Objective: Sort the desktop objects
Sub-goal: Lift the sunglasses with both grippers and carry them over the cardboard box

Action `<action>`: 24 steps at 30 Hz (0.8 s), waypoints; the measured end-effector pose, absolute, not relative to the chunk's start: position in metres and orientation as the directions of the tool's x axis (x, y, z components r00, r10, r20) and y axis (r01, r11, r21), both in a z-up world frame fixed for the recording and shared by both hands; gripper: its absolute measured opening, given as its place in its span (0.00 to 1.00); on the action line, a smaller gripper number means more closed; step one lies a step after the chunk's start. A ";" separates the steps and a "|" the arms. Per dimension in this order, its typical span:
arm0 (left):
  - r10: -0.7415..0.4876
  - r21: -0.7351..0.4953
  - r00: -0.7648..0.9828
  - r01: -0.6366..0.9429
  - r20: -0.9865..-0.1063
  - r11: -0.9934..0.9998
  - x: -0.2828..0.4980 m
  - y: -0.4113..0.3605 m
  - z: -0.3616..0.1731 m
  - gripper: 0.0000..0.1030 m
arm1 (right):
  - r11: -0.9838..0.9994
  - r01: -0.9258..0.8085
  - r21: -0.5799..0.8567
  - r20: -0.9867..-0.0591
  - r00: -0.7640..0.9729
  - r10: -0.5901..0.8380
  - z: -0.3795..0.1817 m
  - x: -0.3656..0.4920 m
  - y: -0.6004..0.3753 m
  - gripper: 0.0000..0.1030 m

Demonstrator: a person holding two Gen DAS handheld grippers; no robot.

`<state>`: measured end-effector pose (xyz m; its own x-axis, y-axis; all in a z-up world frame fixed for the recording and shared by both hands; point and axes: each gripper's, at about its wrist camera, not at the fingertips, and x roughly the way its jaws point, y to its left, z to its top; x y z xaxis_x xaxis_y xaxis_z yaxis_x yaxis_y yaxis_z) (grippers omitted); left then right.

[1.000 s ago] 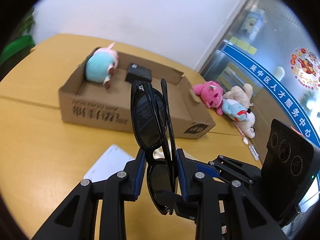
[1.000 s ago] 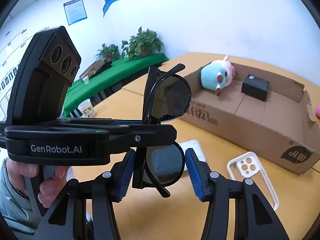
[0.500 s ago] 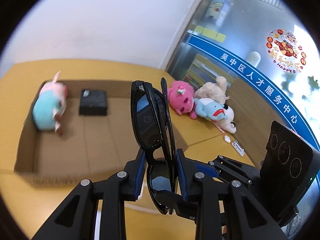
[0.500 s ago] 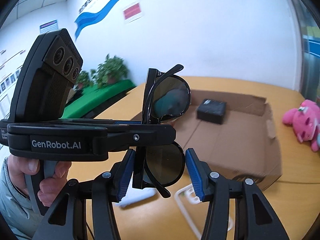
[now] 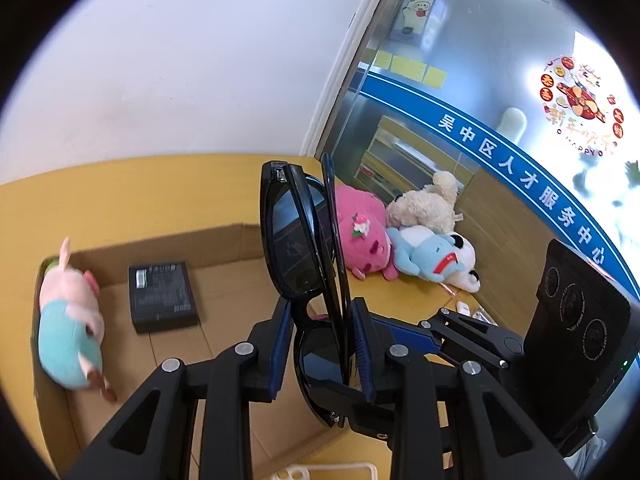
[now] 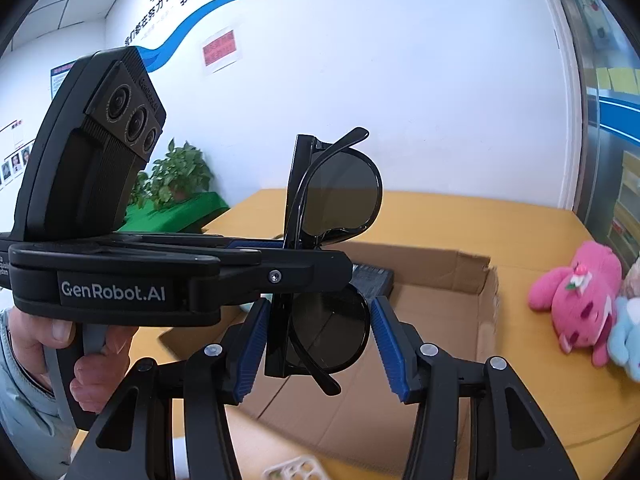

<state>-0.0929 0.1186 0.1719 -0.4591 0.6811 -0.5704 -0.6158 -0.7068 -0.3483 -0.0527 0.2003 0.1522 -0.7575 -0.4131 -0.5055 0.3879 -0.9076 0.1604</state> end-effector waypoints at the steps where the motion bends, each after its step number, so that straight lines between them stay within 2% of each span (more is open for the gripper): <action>1: 0.682 -0.351 -0.456 -0.616 -0.572 -0.706 -0.101 0.121 0.171 0.27 | -0.909 0.384 0.162 -0.506 -0.758 -0.411 0.152 -0.060 0.202 0.49; 11: 0.698 -0.408 -0.382 -0.604 -0.606 -0.685 -0.193 0.148 0.142 0.27 | -0.922 0.333 0.196 -0.555 -0.738 -0.384 0.130 -0.156 0.230 0.49; 24: 0.698 -0.552 -0.180 -0.491 -0.693 -0.674 -0.286 0.187 0.037 0.26 | -0.929 0.208 0.307 -0.714 -0.595 -0.369 0.035 -0.256 0.269 0.49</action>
